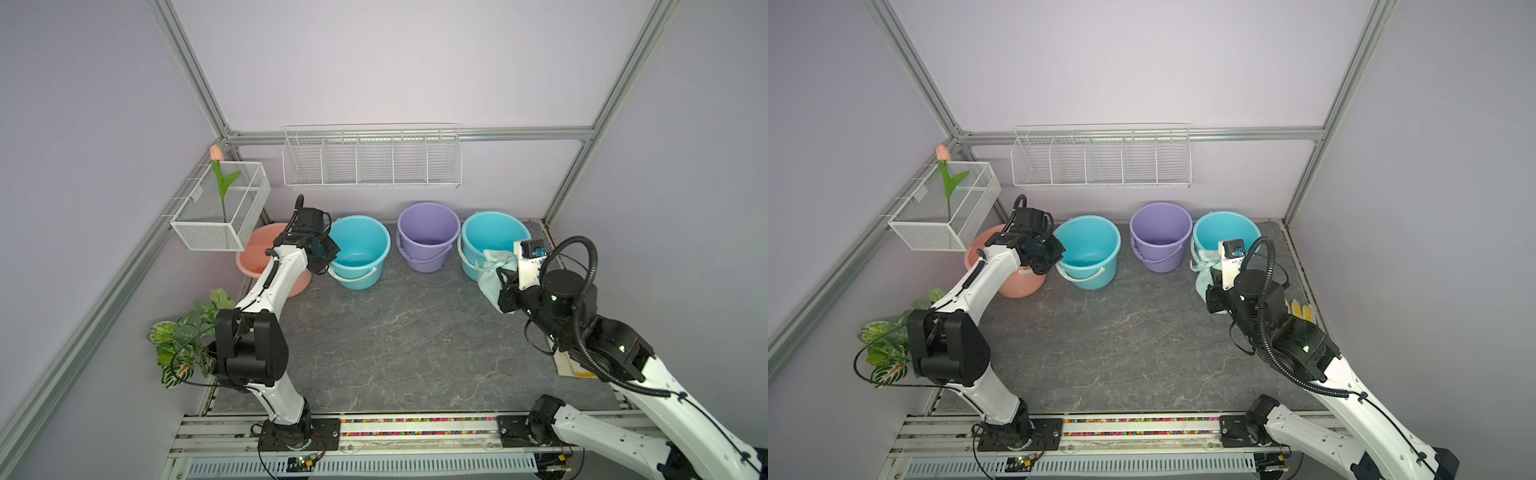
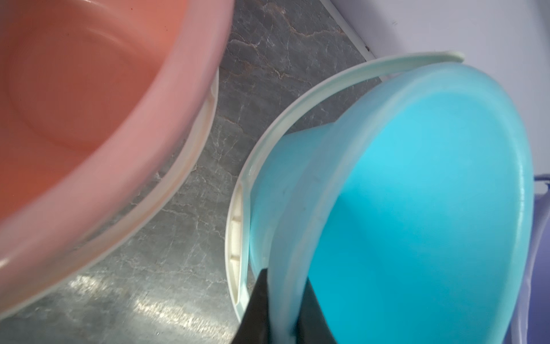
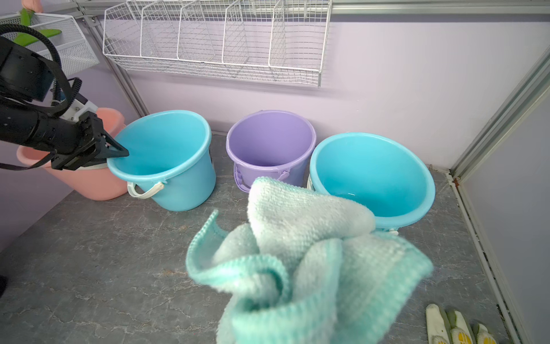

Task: Wipe the inside of the bucket with a cloth
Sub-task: Pick up the bucket from the center of the board, then wipe the dirt from the inside of the bucket.

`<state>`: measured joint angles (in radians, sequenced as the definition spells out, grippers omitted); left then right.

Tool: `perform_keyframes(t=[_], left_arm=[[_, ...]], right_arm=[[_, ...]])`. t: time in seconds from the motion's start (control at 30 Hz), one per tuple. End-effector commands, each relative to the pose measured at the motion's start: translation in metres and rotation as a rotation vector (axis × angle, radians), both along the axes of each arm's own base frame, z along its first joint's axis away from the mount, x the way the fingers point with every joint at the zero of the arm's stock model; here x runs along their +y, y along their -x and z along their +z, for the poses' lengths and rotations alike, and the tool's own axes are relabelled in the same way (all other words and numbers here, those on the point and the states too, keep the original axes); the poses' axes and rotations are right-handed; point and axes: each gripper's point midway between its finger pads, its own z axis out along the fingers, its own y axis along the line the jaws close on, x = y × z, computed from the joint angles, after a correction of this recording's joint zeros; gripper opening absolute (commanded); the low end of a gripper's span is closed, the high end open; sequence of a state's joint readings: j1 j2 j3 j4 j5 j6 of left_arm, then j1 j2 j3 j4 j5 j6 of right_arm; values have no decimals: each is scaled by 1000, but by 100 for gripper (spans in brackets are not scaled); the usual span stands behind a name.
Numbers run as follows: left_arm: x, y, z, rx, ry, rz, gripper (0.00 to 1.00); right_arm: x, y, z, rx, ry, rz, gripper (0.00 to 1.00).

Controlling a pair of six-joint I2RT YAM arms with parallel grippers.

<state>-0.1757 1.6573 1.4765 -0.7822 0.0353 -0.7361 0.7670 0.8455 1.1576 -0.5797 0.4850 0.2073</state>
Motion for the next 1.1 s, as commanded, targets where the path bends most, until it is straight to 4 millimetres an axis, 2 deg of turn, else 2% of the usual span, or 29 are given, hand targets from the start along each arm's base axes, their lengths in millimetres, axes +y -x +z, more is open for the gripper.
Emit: perform_keyframes(t=[0.0, 0.2, 0.37, 0.53, 0.67, 0.87, 1.07], left_arm=[[-16, 29, 18, -26, -13, -103, 0], [-55, 86, 25, -39, -25, -273, 0], [-105, 126, 25, -58, -30, -440, 0], [-158, 157, 24, -62, -24, -570, 0], [-193, 174, 21, -66, 6, -633, 0], [-225, 190, 11, -53, 51, -686, 0], [-231, 195, 6, -46, 62, -706, 0]], right_arm=[[6, 0, -1, 12, -28, 24, 7], [20, 0, -3, 26, -47, 82, 7], [39, 3, -3, 54, -68, 172, 7], [64, 10, 0, 90, -86, 292, 7], [85, 16, -4, 128, -88, 376, 7], [103, 23, -39, 224, -13, 440, 7], [109, 31, -84, 299, 84, 478, 7]])
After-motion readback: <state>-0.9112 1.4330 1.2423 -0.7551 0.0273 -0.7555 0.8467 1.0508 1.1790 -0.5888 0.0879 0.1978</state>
